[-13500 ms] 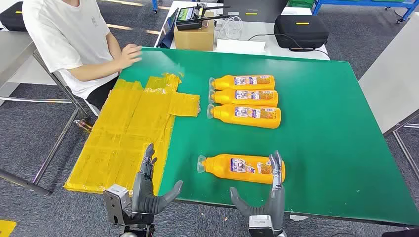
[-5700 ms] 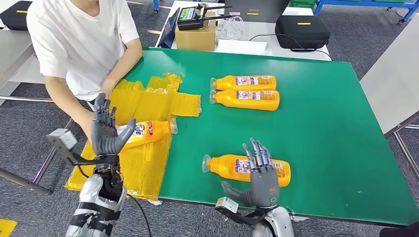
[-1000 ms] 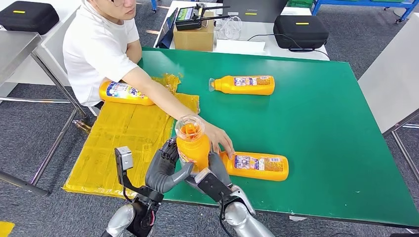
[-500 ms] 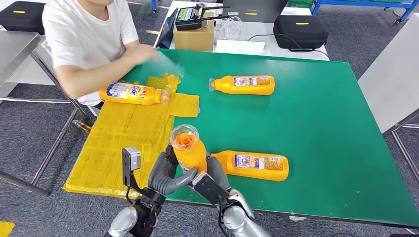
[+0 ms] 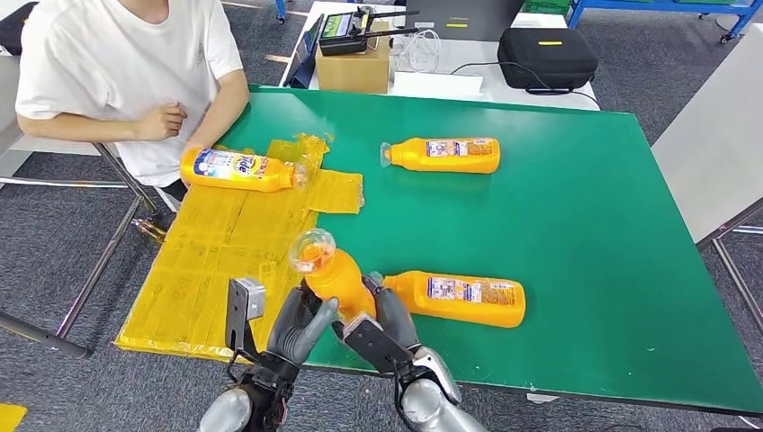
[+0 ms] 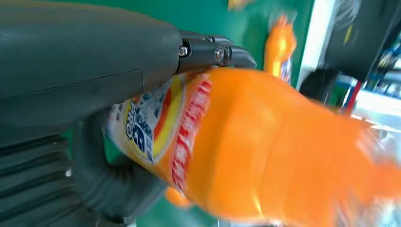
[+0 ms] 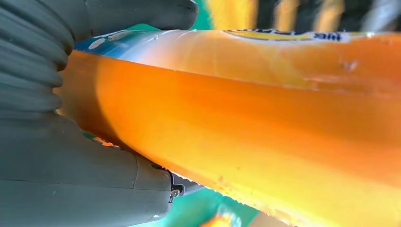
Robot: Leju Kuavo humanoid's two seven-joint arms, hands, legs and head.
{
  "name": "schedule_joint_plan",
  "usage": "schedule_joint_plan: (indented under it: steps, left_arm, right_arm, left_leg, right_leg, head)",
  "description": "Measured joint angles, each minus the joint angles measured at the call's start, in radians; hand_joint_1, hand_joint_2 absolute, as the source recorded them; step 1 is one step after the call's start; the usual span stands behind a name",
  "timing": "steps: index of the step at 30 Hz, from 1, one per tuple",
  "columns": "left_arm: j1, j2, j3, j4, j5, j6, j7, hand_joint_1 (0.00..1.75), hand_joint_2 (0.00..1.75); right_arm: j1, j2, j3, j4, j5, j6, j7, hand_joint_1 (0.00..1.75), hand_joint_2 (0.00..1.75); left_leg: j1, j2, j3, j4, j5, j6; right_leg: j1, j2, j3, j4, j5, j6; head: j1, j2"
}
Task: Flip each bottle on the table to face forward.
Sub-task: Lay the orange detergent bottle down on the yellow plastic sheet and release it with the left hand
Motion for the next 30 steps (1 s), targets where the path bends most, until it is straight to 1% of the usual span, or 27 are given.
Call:
schedule_joint_plan:
  steps: [3, 5, 7, 11, 15, 18, 22, 25, 30]
  left_arm:
    - [0.002, 0.003, -0.002, -0.001, -0.103, 0.081, -0.006, 0.0, 0.0]
    - [0.003, 0.003, -0.002, 0.0, -0.152, 0.113, -0.004, 0.0, 0.87]
    - [0.004, 0.003, -0.001, 0.002, -0.178, 0.126, -0.002, 0.0, 1.75]
    - [0.004, 0.002, 0.002, 0.01, -0.196, 0.122, -0.003, 0.0, 1.75]
    - [0.004, 0.0, 0.003, 0.016, -0.18, 0.101, -0.001, 0.0, 1.75]
    - [0.005, -0.005, 0.008, 0.018, -0.109, 0.066, 0.0, 0.0, 1.75]
    - [0.008, -0.008, 0.017, 0.016, 0.014, 0.006, -0.001, 0.0, 1.75]
    - [0.008, -0.009, 0.022, 0.014, 0.043, -0.007, -0.006, 0.0, 1.75]
    - [0.008, -0.015, 0.032, 0.008, 0.079, -0.02, -0.007, 0.0, 1.75]
  right_arm:
    - [-0.014, -0.004, 0.013, 0.013, 0.132, -0.058, 0.084, 1.75, 1.75]
    - [-0.02, -0.006, 0.023, 0.02, 0.2, -0.081, 0.123, 1.75, 1.75]
    - [-0.023, -0.008, 0.029, 0.023, 0.234, -0.092, 0.141, 1.75, 1.75]
    - [-0.027, -0.007, 0.033, 0.026, 0.245, -0.084, 0.152, 1.75, 1.75]
    - [-0.031, -0.006, 0.033, 0.028, 0.235, -0.066, 0.139, 1.75, 1.75]
    - [-0.032, -0.005, 0.033, 0.028, 0.216, -0.059, 0.119, 1.75, 1.75]
    - [-0.031, 0.002, 0.033, 0.028, 0.178, -0.059, 0.067, 1.75, 1.75]
    - [-0.031, 0.005, 0.033, 0.028, 0.162, -0.066, 0.046, 1.75, 1.75]
    - [-0.033, 0.007, 0.033, 0.025, 0.155, -0.079, 0.04, 1.75, 1.75]
  left_leg:
    - [0.0, 0.0, 0.0, 0.0, 0.0, 0.0]
    - [0.0, 0.0, 0.0, 0.0, 0.0, 0.0]
    - [0.0, 0.0, 0.0, 0.0, 0.0, 0.0]
    - [0.0, 0.0, 0.0, 0.0, 0.0, 0.0]
    - [0.0, 0.0, 0.0, 0.0, 0.0, 0.0]
    - [0.0, 0.0, 0.0, 0.0, 0.0, 0.0]
    - [0.0, 0.0, 0.0, 0.0, 0.0, 0.0]
    - [0.0, 0.0, 0.0, 0.0, 0.0, 0.0]
    - [0.0, 0.0, 0.0, 0.0, 0.0, 0.0]
  right_leg:
    - [0.0, 0.0, 0.0, 0.0, 0.0, 0.0]
    - [0.0, 0.0, 0.0, 0.0, 0.0, 0.0]
    - [0.0, 0.0, 0.0, 0.0, 0.0, 0.0]
    - [0.0, 0.0, 0.0, 0.0, 0.0, 0.0]
    - [0.0, 0.0, 0.0, 0.0, 0.0, 0.0]
    - [0.0, 0.0, 0.0, 0.0, 0.0, 0.0]
    - [0.0, 0.0, 0.0, 0.0, 0.0, 0.0]
    - [0.0, 0.0, 0.0, 0.0, 0.0, 0.0]
    - [0.0, 0.0, 0.0, 0.0, 0.0, 0.0]
  head:
    - [0.0, 0.0]
    - [0.0, 0.0]
    - [0.0, 0.0]
    - [0.0, 0.0]
    - [0.0, 0.0]
    - [0.0, 0.0]
    - [0.0, 0.0]
    - [0.0, 0.0]
    - [0.0, 0.0]
